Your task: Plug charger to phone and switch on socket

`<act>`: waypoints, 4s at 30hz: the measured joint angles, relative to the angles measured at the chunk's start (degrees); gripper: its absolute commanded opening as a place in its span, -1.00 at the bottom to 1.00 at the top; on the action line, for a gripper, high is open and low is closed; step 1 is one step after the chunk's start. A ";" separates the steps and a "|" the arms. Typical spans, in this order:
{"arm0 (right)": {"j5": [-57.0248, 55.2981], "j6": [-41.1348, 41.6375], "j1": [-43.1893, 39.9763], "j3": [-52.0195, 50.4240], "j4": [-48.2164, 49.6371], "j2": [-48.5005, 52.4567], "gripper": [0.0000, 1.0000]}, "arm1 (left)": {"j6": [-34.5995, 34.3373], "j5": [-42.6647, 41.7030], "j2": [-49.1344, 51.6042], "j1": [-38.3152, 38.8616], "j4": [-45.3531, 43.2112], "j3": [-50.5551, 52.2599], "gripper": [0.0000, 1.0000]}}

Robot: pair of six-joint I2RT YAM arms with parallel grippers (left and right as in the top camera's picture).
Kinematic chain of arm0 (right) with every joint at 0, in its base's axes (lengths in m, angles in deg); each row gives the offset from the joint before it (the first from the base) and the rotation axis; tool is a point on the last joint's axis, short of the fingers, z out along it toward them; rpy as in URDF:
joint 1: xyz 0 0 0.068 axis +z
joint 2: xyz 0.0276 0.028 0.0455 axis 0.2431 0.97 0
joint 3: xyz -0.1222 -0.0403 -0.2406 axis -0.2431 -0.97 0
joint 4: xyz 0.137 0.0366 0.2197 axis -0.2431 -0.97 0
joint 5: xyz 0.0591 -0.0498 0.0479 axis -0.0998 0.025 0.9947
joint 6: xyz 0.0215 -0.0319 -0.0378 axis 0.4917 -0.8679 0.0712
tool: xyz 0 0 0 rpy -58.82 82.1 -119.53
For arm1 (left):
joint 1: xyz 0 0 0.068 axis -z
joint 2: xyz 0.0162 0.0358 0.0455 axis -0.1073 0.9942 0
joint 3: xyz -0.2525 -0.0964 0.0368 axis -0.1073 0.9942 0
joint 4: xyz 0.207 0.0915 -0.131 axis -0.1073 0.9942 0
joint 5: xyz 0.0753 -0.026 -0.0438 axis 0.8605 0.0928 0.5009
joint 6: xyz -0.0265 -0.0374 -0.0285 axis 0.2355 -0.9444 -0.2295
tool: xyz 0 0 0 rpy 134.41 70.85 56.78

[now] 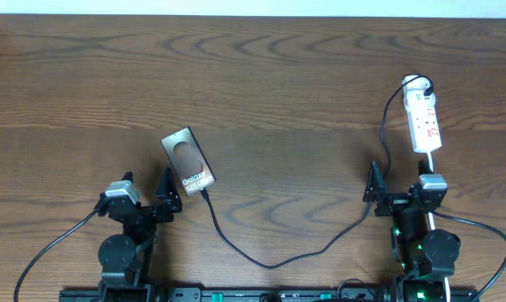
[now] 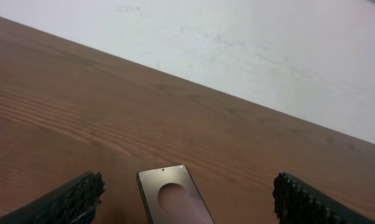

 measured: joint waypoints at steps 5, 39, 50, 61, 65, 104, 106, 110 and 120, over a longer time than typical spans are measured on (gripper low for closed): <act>-0.17 -0.09 0.00 0.00 -7.19 -5.79 0.99 | 0.02 0.00 0.00 0.00 0.02 -0.04 0.79; -0.85 -13.81 4.24 -0.02 -13.16 -11.43 0.99 | 0.00 0.00 0.02 0.00 0.02 -0.04 0.79; -0.85 -13.97 4.24 -0.02 -13.18 -11.43 0.99 | 0.00 0.02 0.02 0.00 0.02 -0.04 0.81; -0.85 -13.99 4.24 -0.02 -13.18 -11.43 0.99 | 6.32 2.12 0.02 0.00 -0.02 -0.04 0.79; -0.85 -13.99 4.24 -0.02 -13.18 -11.43 0.99 | 14.19 1.68 0.02 0.00 0.00 -0.04 0.79; -0.85 -13.99 4.24 -0.02 -13.18 -11.43 0.99 | 17.59 -4.17 0.02 0.00 -0.28 -0.09 0.79; -0.85 -13.99 4.24 -0.02 -13.18 -11.43 0.98 | 17.59 -4.17 0.02 0.00 -0.28 -0.09 0.79; -0.85 -13.99 4.24 -0.02 -13.18 -11.43 0.99 | 17.59 -4.20 0.02 0.00 -0.28 -0.09 0.79; -0.85 -13.99 4.24 -0.02 -13.18 -11.43 0.99 | 17.59 -4.33 0.02 0.00 -0.33 -0.09 0.79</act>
